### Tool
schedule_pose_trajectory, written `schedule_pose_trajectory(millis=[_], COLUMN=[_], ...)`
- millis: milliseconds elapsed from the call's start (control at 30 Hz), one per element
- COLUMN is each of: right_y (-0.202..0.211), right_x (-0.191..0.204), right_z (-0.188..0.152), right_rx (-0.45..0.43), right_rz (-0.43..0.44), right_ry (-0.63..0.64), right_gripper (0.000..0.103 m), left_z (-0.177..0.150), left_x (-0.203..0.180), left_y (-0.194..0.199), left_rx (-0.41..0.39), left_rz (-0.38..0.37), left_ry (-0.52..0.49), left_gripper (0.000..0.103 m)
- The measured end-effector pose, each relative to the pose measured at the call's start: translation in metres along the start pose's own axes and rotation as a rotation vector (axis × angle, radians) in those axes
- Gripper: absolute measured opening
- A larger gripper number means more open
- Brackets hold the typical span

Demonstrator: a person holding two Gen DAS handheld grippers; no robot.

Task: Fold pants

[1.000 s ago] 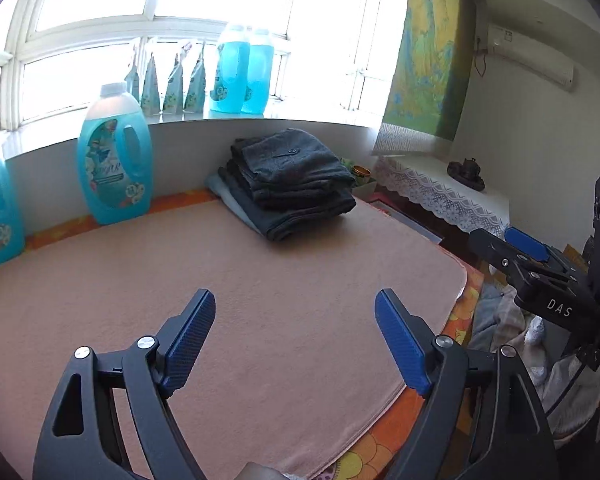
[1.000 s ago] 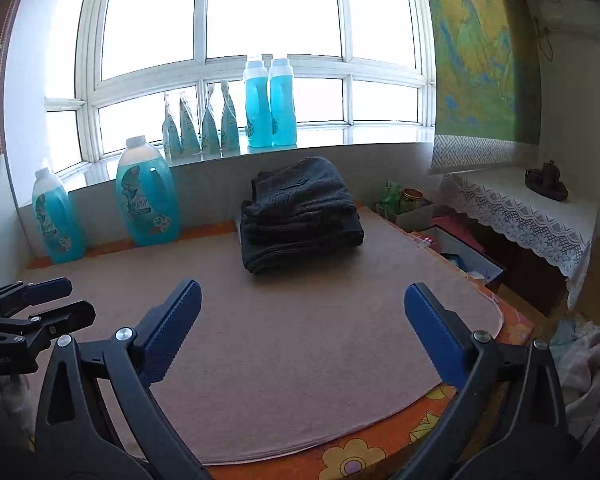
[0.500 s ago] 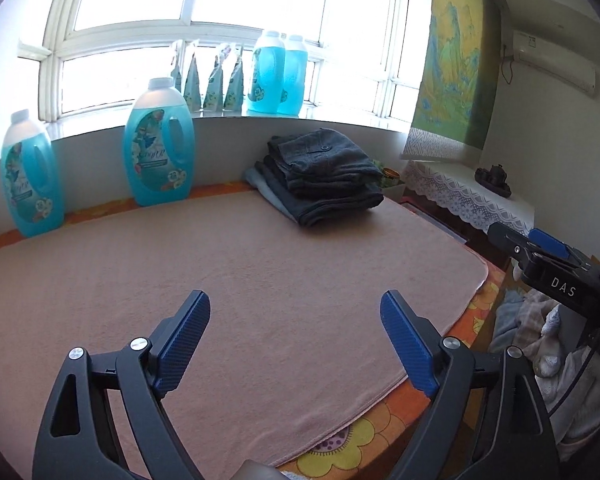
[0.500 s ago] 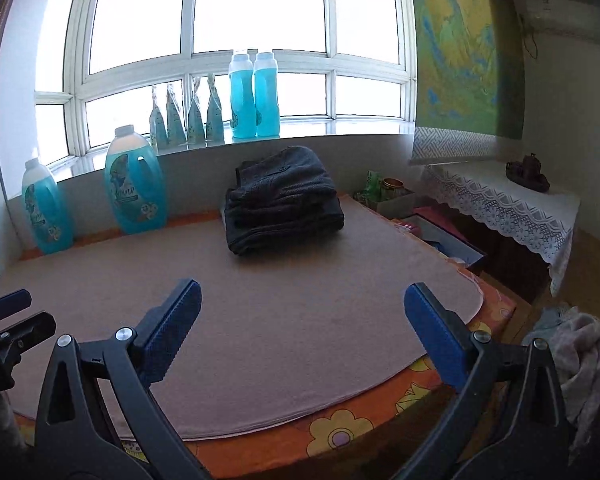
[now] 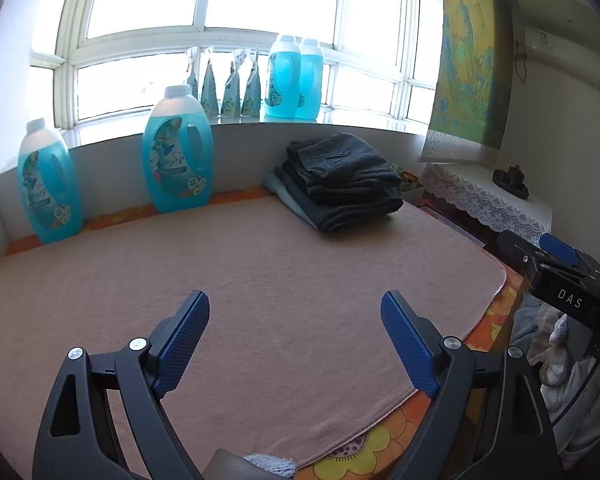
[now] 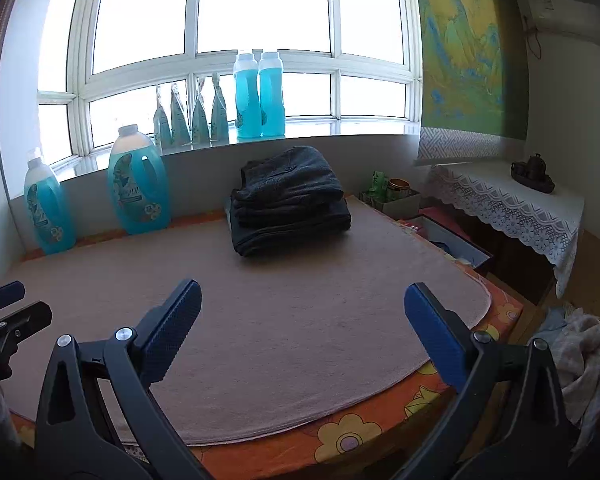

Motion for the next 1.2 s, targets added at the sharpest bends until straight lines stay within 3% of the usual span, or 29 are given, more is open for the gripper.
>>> schedule_pose_trajectory(millis=[1200], right_y=[-0.0031], right_x=[0.0059], right_z=[0.0006], right_rx=[-0.003], right_rz=[0.012], right_ry=[0.007], right_gripper=[0.103], left_z=[-0.0019], left_x=[-0.005], left_y=[0.0025], left_rx=[-0.004], left_rz=[-0.001], left_ry=[-0.008], left_gripper=[0.089])
Point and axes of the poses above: each gripper's, at about its wrist camera, not at the fingertips, and y roughly against the way its jaws point, x to its left, z to its top, the point moved 5 cm from there along -y, roughly the way its jaws point, and after that the axes turned 15 degrees about -z, right-handed, at the moved point
